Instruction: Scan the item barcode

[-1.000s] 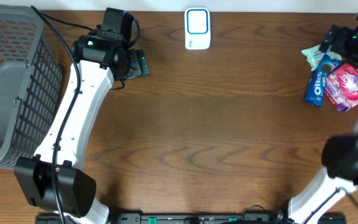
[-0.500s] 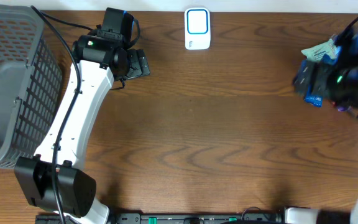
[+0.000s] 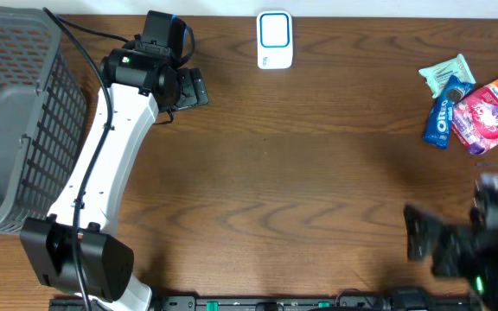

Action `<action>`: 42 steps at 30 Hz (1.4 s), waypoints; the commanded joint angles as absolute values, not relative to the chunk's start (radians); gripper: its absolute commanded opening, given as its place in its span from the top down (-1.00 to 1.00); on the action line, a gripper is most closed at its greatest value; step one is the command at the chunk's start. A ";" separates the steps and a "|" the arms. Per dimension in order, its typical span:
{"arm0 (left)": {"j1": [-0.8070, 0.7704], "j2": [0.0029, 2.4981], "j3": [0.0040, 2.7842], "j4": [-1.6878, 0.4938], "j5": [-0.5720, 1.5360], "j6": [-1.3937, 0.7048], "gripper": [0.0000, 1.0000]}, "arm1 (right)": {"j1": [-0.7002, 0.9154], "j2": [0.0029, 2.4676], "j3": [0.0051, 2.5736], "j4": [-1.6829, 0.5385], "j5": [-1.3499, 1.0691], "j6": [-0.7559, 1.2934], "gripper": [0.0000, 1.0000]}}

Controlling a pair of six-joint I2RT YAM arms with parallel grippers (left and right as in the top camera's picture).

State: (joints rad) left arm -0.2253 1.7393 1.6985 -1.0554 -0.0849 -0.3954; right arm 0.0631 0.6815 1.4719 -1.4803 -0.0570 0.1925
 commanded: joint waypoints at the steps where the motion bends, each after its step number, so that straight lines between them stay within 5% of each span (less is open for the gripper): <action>1: -0.224 1.745 1.704 -1.061 -0.094 -0.393 -0.96 | 0.070 0.608 1.451 -1.514 -0.059 0.179 -0.99; 24: -0.224 1.745 1.704 -1.061 -0.094 -0.393 -0.96 | 0.070 0.479 1.439 -1.668 -0.059 0.178 -0.99; 42: -0.224 1.745 1.704 -1.061 -0.094 -0.393 -0.96 | 0.020 0.269 0.867 -1.030 -0.067 -0.035 -0.98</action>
